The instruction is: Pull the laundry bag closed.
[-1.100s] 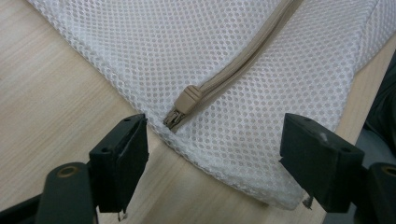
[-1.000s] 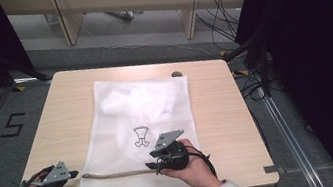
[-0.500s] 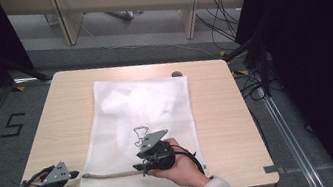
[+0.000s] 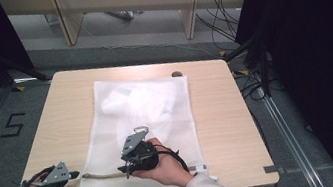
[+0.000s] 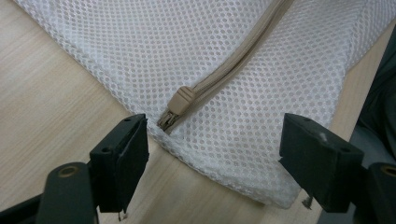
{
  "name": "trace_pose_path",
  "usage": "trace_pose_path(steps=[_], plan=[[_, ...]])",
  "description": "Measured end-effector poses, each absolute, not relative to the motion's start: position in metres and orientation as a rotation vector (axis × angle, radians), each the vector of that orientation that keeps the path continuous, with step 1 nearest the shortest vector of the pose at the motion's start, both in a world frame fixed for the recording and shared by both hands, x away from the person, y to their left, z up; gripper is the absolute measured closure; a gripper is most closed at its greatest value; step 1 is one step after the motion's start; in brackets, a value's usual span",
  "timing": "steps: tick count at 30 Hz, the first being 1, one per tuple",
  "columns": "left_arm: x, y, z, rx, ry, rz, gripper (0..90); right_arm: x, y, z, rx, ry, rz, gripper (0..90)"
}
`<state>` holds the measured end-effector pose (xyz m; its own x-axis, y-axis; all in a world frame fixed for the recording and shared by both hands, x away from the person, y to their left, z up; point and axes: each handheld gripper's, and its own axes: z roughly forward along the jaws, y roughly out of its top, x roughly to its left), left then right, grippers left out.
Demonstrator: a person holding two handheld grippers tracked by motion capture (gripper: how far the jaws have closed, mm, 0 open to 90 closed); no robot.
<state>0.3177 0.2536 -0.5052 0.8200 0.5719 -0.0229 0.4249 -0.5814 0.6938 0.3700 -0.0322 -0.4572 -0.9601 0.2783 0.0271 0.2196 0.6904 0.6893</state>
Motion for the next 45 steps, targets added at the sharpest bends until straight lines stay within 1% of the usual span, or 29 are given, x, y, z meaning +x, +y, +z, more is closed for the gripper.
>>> trace_pose_path(steps=[5,6,16,22,23,34,36,37,41,45], plan=[[0.317,0.254,-0.505,2.275,0.735,0.255,23.2,0.371,-0.019,-0.459,0.4,2.833,1.122,63.4],[0.317,0.253,-0.506,2.264,0.758,0.244,23.2,0.372,-0.012,-0.46,0.393,2.841,1.124,63.6],[0.318,0.254,-0.505,2.275,0.731,0.257,23.2,0.375,0.012,-0.465,0.375,2.868,1.114,64.6],[0.318,0.255,-0.505,2.275,0.74,0.256,23.2,0.378,0.021,-0.468,0.355,2.879,1.113,64.9],[0.317,0.254,-0.506,2.263,0.759,0.24,23.2,0.378,0.023,-0.469,0.351,2.876,1.108,64.9],[0.319,0.256,-0.505,2.274,0.744,0.265,23.2,0.383,0.039,-0.474,0.351,2.9,1.093,64.9],[0.317,0.256,-0.506,2.262,0.771,0.242,23.2,0.384,0.043,-0.475,0.331,2.901,1.091,65.0],[0.317,0.256,-0.506,2.26,0.774,0.241,23.2,0.382,0.044,-0.475,0.368,2.912,1.076,65.1],[0.318,0.257,-0.506,2.267,0.778,0.251,23.2,0.384,0.051,-0.478,0.325,2.919,1.074,66.5],[0.318,0.258,-0.505,2.274,0.753,0.256,23.2,0.383,0.057,-0.481,0.322,2.928,1.063,66.8]])
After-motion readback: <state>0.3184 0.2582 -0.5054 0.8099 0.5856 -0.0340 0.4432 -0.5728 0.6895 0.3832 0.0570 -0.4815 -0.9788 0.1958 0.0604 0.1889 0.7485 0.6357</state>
